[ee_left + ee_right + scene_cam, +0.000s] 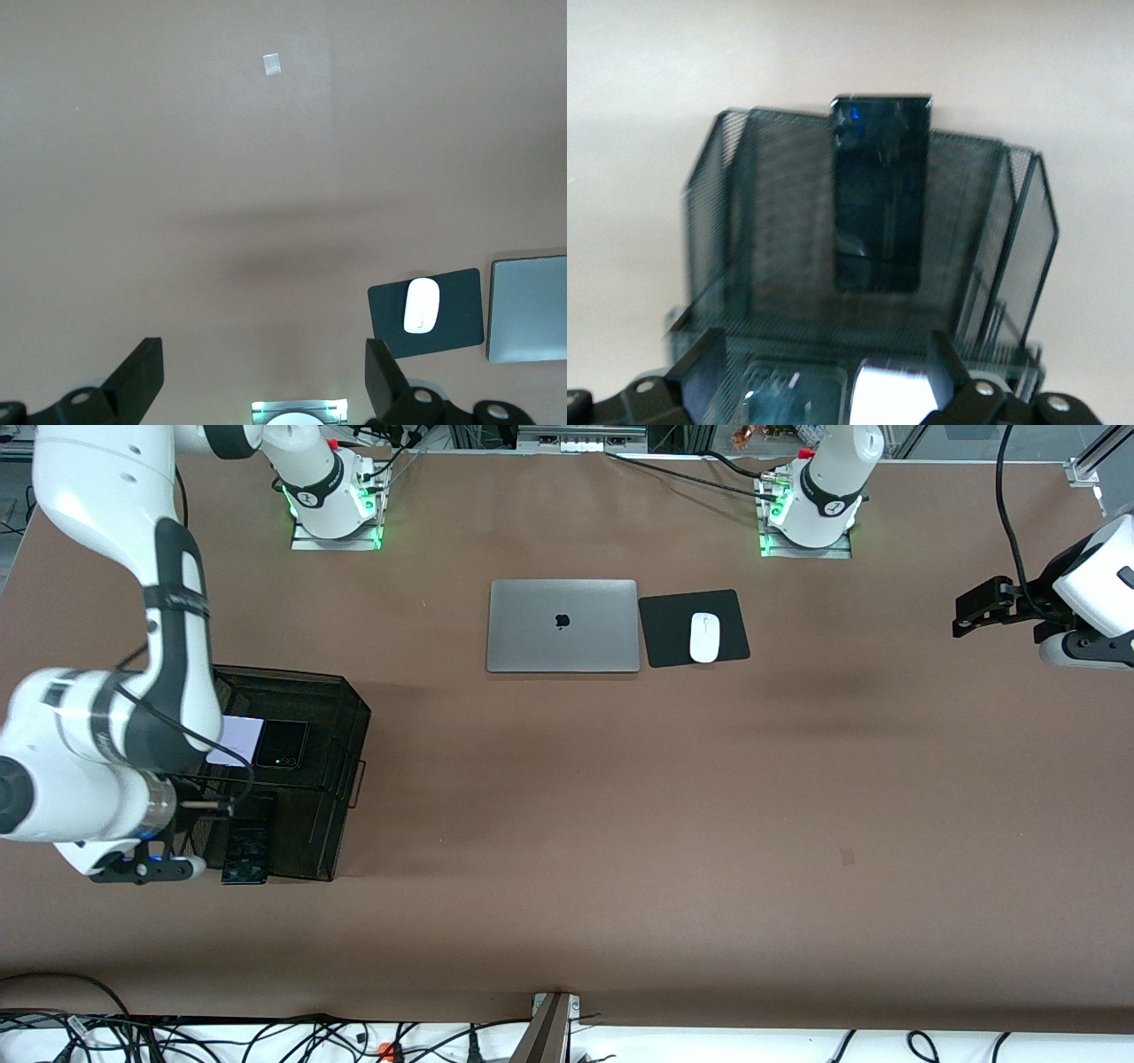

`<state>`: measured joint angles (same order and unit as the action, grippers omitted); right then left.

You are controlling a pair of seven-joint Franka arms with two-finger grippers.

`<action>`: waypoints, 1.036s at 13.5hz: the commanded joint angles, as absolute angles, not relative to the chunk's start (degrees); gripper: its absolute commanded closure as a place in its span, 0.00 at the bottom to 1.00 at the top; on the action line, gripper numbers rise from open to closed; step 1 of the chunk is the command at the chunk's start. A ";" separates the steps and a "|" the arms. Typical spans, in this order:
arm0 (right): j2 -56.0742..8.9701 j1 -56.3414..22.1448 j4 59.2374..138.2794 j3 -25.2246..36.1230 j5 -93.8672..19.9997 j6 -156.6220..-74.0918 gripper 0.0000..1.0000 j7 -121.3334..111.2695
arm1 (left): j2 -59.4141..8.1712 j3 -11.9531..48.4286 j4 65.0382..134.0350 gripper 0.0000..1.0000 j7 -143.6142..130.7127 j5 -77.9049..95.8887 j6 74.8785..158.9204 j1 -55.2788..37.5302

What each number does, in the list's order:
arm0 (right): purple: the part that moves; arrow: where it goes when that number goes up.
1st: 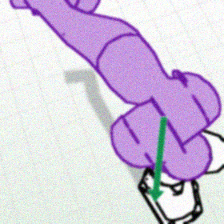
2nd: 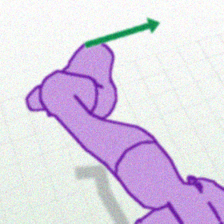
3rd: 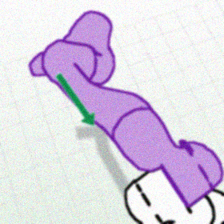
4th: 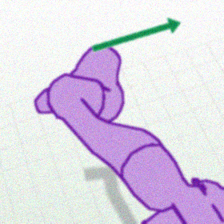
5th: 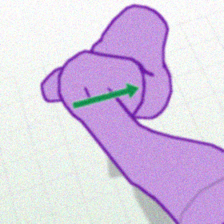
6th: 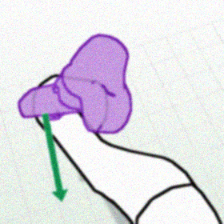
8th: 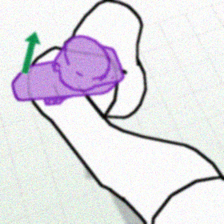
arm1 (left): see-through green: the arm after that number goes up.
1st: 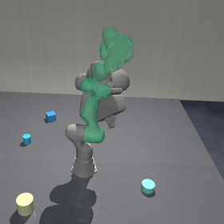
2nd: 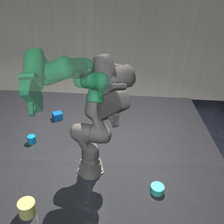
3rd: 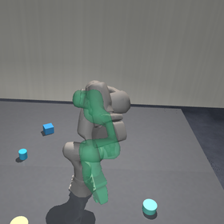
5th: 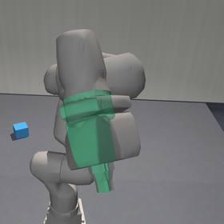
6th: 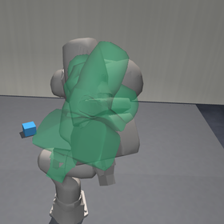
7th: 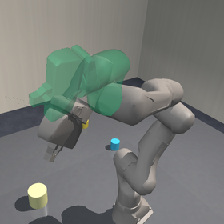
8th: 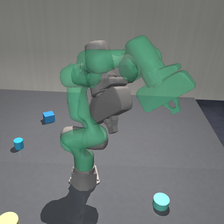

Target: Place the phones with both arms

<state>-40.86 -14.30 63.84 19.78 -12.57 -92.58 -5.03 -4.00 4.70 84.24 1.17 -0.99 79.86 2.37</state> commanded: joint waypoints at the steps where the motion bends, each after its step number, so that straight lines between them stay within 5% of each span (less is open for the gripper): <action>1: -32.82 -13.62 63.72 18.90 -14.59 -84.66 0.00 -5.19 | -2.99 4.75 84.73 0.00 0.79 -0.44 79.37 2.46; 4: -22.10 -15.02 74.40 18.81 -12.40 -82.43 0.00 -5.27 | -2.90 4.66 84.73 0.00 1.32 -0.53 79.45 2.46; 8: -5.74 -18.72 96.37 18.28 -2.83 -97.17 0.00 -5.62 | -2.90 4.66 84.73 0.00 1.67 -0.53 79.54 2.46; 14: -5.62 -17.51 94.06 16.80 -0.88 -99.23 0.00 -5.27 | -2.73 4.66 84.73 0.00 1.67 -0.53 80.07 2.55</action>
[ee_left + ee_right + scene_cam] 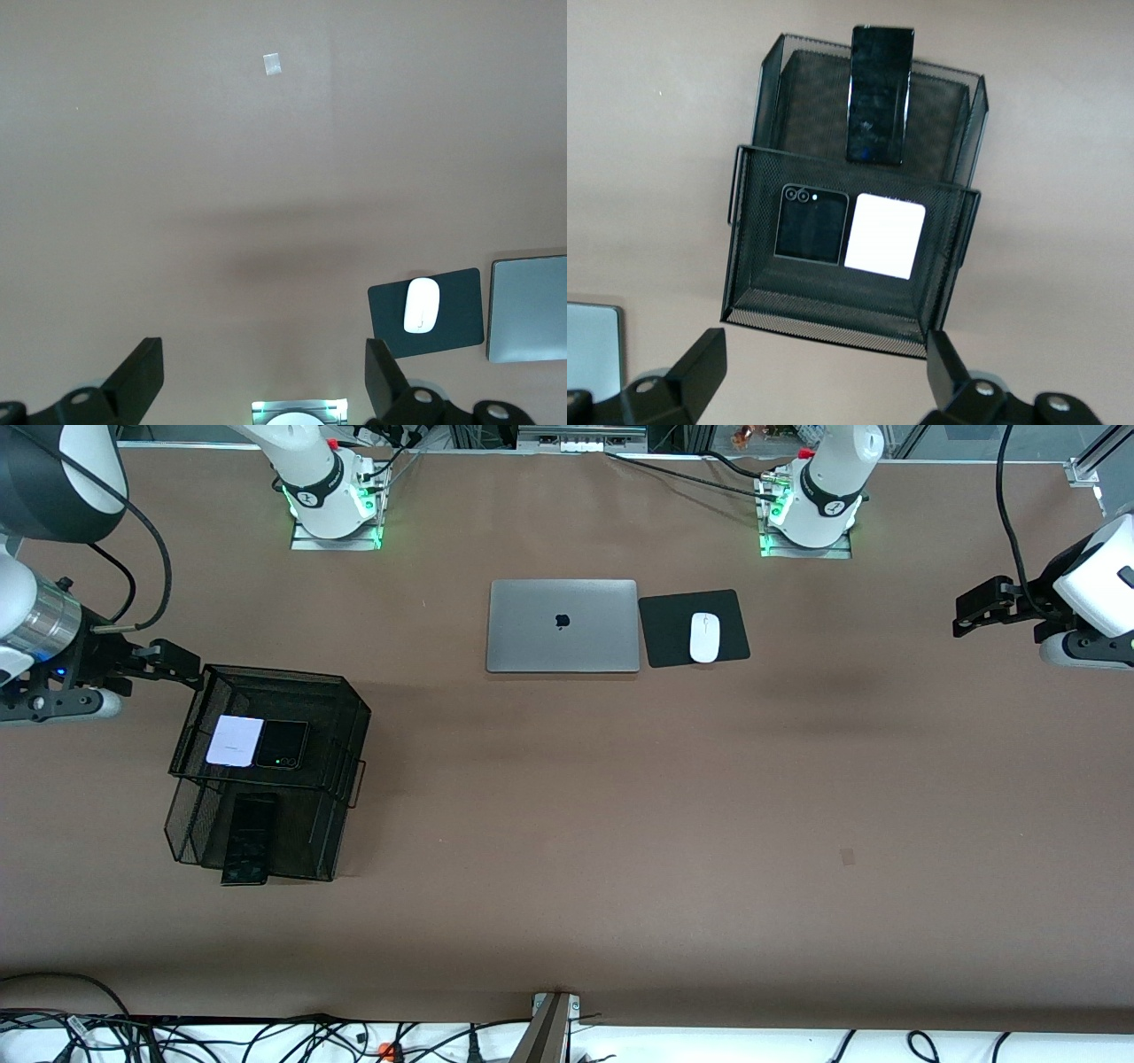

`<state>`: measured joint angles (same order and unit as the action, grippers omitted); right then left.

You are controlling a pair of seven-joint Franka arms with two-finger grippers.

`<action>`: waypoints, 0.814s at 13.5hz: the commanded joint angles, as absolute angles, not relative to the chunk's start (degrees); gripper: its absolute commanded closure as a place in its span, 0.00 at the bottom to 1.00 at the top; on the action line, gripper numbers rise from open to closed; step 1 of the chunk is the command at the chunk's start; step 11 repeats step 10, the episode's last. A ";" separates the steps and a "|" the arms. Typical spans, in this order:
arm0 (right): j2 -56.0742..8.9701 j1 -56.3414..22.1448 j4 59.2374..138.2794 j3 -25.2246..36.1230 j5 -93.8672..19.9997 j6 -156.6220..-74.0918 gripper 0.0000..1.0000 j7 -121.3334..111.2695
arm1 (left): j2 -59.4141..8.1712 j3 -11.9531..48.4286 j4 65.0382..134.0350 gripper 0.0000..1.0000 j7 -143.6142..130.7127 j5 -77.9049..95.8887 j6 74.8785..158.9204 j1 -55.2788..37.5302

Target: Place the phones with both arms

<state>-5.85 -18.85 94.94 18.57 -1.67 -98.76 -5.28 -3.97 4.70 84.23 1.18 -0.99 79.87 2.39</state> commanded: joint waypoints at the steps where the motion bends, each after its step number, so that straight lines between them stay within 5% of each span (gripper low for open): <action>1: -5.62 -12.53 93.61 12.18 -0.88 -98.97 0.00 -5.27 | -2.72 4.66 84.73 0.00 1.67 -0.53 80.07 2.55; 3: -5.80 -1.37 92.73 -0.82 -0.18 -99.32 0.00 -4.32 | -2.72 4.75 84.81 0.00 1.58 -0.44 80.68 2.55; 4: -5.89 -0.19 92.72 -2.62 0.87 -99.32 0.00 -2.13 | -2.72 4.75 84.90 0.00 1.32 -0.44 81.03 2.46; 11: -6.59 -0.53 92.20 -2.55 0.44 -99.32 0.00 -0.88 | -2.72 4.83 84.99 0.00 1.06 0.44 81.74 2.37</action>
